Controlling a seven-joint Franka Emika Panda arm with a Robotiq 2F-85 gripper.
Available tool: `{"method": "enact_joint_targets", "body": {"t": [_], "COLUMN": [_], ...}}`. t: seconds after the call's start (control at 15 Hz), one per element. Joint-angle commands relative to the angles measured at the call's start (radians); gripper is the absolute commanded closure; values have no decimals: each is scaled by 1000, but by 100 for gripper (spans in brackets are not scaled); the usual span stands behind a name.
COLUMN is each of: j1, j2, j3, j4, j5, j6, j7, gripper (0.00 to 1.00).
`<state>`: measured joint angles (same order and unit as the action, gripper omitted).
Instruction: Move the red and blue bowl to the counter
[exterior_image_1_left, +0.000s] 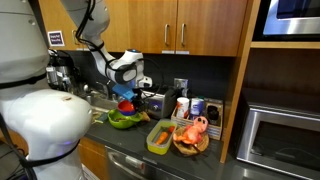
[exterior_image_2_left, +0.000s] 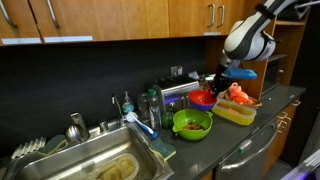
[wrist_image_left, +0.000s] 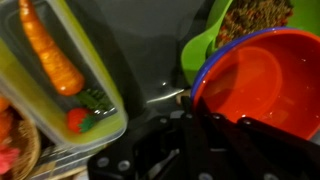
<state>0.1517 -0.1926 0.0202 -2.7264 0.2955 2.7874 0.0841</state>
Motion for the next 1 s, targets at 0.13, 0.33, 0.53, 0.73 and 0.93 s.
{"method": "enact_joint_targets", "body": {"t": [0.13,0.33,0.53,0.73,0.93], "j1": [131,73,28,2,-7], "j2": [294,387,433,461,475], "j3": [88,153,173,182,188], "j4": [170,249,304,349,377], "j5": [268,222,160,116,82], "j6": [-67,-167,-237,-288,-320], "j7": [-274,-347,-370,-375,-370], "gripper": [98,98,98,98,98]}}
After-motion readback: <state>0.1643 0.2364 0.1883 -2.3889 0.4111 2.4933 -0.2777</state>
